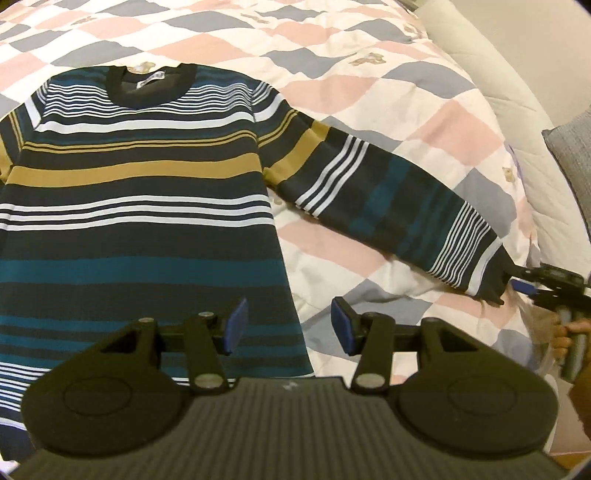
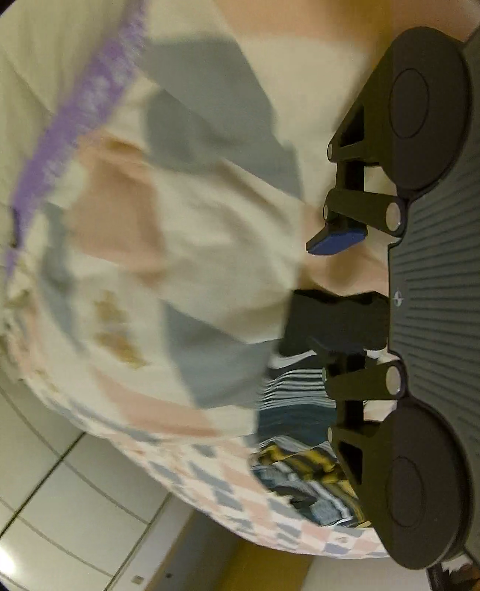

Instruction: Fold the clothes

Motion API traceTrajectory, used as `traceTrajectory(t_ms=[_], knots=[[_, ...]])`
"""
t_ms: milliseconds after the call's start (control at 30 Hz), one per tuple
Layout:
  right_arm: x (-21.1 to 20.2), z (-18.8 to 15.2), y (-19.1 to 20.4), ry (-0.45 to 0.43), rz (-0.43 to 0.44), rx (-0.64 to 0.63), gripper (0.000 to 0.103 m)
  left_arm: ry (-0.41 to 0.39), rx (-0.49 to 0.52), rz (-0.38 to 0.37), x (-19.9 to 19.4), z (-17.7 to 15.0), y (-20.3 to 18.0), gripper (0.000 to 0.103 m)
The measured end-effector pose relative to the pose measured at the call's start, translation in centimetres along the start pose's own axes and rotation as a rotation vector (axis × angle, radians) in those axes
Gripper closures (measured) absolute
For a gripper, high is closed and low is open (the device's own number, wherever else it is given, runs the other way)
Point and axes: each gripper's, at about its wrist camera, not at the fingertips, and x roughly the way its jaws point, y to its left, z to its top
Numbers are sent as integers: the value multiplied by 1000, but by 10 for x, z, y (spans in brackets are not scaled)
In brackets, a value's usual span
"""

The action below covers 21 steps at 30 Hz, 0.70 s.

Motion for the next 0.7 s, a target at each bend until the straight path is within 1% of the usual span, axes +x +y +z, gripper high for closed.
traceTrajectory(t_ms=[100,133,167,200,233,267,367,433,500,600,667,700], knots=[[25,-5,3,6,3,8,50,-7,-32,14,-5,0,9,58],[26,-4,6,-1,6,5,50,-11,-43,18,-7,0,12,58],[28,-3,9,-8,9,1,58,-15,-54,23,-9,0,15,58],[29,-2,12,-14,12,-3,90,-22,-63,28,-11,0,19,58],[31,0,15,-21,15,-7,100,-28,-72,33,-13,-1,22,58],[31,1,18,-29,18,-13,99,-33,-86,35,-15,-1,27,58],[2,3,27,-97,12,-94,101,-43,-115,42,-18,-3,38,58],[-18,6,28,-146,-14,-121,102,-47,-128,43,-18,-4,44,58],[-26,11,26,-183,-56,-127,102,-47,-134,39,-18,-5,48,58],[-6,22,24,-174,-140,-130,102,-49,-133,37,-20,-8,54,58],[19,24,28,-128,-224,-170,102,-55,-137,42,-24,-11,61,57],[30,25,30,-98,-263,-168,101,-63,-149,48,-28,-13,68,56]])
